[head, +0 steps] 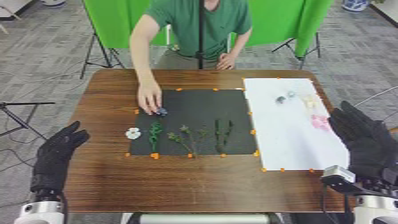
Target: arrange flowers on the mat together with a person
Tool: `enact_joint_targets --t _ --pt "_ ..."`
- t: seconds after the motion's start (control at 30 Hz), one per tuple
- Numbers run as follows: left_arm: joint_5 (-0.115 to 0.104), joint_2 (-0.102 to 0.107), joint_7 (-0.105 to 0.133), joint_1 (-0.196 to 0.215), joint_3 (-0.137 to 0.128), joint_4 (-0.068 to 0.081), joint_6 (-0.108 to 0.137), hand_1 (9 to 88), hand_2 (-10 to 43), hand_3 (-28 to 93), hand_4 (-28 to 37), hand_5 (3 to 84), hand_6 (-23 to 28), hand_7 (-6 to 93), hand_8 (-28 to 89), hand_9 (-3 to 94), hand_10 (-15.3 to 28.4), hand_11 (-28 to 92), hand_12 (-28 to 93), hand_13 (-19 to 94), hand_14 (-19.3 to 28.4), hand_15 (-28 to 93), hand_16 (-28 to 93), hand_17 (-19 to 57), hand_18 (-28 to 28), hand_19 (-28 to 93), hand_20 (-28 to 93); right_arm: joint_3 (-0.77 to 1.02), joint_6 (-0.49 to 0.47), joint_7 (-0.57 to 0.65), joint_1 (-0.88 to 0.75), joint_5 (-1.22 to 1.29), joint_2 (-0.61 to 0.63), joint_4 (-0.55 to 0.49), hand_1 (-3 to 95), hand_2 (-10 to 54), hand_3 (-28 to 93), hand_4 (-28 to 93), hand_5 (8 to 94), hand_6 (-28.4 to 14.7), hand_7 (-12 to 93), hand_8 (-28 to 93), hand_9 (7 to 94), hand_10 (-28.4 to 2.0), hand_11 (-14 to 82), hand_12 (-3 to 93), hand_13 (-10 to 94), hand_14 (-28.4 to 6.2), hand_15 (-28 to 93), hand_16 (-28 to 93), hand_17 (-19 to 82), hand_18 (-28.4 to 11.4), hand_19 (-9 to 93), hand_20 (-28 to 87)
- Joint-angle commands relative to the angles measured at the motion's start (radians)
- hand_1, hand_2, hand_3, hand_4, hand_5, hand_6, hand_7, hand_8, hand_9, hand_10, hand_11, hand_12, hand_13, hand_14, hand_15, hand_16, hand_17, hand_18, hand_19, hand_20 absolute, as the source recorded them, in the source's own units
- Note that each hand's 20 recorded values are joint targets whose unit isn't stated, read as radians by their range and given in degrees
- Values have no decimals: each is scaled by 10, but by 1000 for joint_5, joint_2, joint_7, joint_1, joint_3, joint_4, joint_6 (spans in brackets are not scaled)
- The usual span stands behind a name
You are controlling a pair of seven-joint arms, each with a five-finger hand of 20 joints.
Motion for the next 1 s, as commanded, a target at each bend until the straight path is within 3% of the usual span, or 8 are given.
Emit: enact_joint_targets --t 0.03,0.27,0.43,0.5,0.7,0.8,1.0 --pt "-3 -6 -12 14 0 0 -8 316 -95 653 -251 450 18 140 -69 455 125 169 135 389 157 124 41 82 103 20 191 4 5 -9 -16 -9 -7 -6 53 39 738 -180 476 -32 85 -80 443 -154 49 107 321 -118 116 47 177 -135 10 222" --pt "-2 -8 -11 14 4 -1 -5 316 -95 652 -251 450 19 140 -69 456 125 171 135 389 157 125 41 82 103 21 191 -12 37 10 11 -28 32 0 79 6 743 -181 481 -30 90 -80 444 -156 51 111 322 -116 118 48 177 -135 11 224" --pt "-3 -7 -10 17 3 -2 -2 317 -95 652 -250 450 19 141 -69 455 126 170 135 389 158 125 41 82 104 21 191 -10 213 125 73 -208 157 9 148 -48 732 -180 485 -29 104 -80 457 -159 57 126 341 -119 128 55 200 -139 24 243" --pt "-1 -4 -10 14 4 -2 -3 317 -95 652 -249 451 19 140 -69 455 125 170 135 389 158 126 41 82 104 21 191 -4 294 269 98 -348 222 2 176 -64 724 -178 491 -29 116 -83 463 -159 57 132 353 -120 133 62 208 -141 43 261" --pt "-1 2 -9 5 9 2 -4 317 -95 653 -249 450 19 140 -69 456 126 171 135 390 157 127 41 82 104 20 190 25 169 599 179 -847 382 49 199 -95 715 -180 444 -31 109 -82 420 -152 47 147 372 -133 131 93 224 -148 117 297" --pt "1 3 -11 2 13 2 -6 317 -95 653 -249 450 19 140 -69 456 126 171 135 390 157 127 40 82 104 21 190 -47 157 698 242 -994 459 103 199 -95 704 -183 426 -30 106 -81 404 -154 44 152 396 -143 135 109 240 -155 170 314" --pt "0 6 -9 4 9 1 -4 317 -95 654 -249 450 19 141 -69 456 125 172 134 390 157 126 40 82 104 21 191 -195 -39 811 392 -1147 563 191 208 -95 694 -195 418 -19 111 -80 405 -172 45 167 480 -149 157 149 269 -175 294 341"
